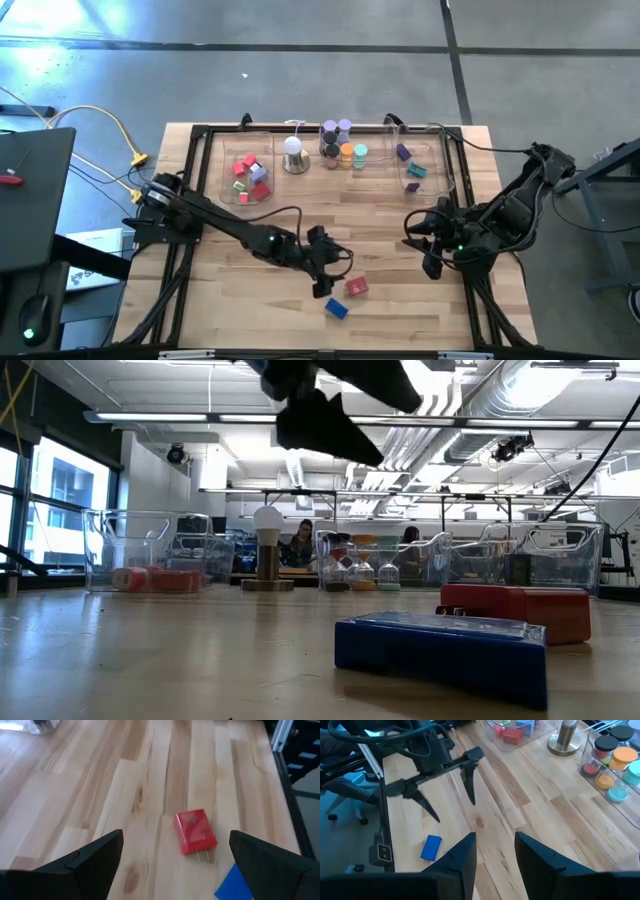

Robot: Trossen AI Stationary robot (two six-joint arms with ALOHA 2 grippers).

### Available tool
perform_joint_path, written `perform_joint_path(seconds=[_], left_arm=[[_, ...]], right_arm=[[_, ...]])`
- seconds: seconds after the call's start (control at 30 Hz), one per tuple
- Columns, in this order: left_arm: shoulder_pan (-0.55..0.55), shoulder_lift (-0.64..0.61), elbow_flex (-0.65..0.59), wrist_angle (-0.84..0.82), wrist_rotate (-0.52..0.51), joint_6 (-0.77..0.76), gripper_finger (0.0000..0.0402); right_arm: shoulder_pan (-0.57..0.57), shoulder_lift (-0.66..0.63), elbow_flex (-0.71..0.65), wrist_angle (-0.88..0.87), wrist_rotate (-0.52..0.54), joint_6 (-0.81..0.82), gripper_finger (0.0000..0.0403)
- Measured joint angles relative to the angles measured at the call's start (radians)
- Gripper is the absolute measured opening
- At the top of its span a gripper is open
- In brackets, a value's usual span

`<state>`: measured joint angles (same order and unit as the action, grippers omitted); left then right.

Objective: Pick & Place Office items
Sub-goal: Put the red adaptor into the left transparent bin

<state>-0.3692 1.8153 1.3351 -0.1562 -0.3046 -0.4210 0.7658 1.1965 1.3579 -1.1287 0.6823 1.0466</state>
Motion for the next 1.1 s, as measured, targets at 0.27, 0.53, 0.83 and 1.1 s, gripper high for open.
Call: perform_joint_path(seconds=[0.27,0.53,0.83,1.1], left_arm=[[0.042,-0.027,-0.001,-0.056,0.052,0.001,0.0356],[0.061,-0.029,0.000,-0.074,0.090,0.036,0.0355],[0.009,-0.025,0.000,0.072,-0.007,-0.029,0.0355],[-0.047,-0.012,0.000,0.154,-0.199,-0.063,0.0355]], right_arm=[[0.000,0.000,0.000,-0.020,-0.003,0.035,0.0121],[0.000,0.000,0.000,-0.035,0.052,0.111,0.0121],[0.000,0.000,0.000,-0.035,0.013,0.079,0.0121],[0.010,0.000,0.000,-0.035,-0.017,-0.001,0.0121]])
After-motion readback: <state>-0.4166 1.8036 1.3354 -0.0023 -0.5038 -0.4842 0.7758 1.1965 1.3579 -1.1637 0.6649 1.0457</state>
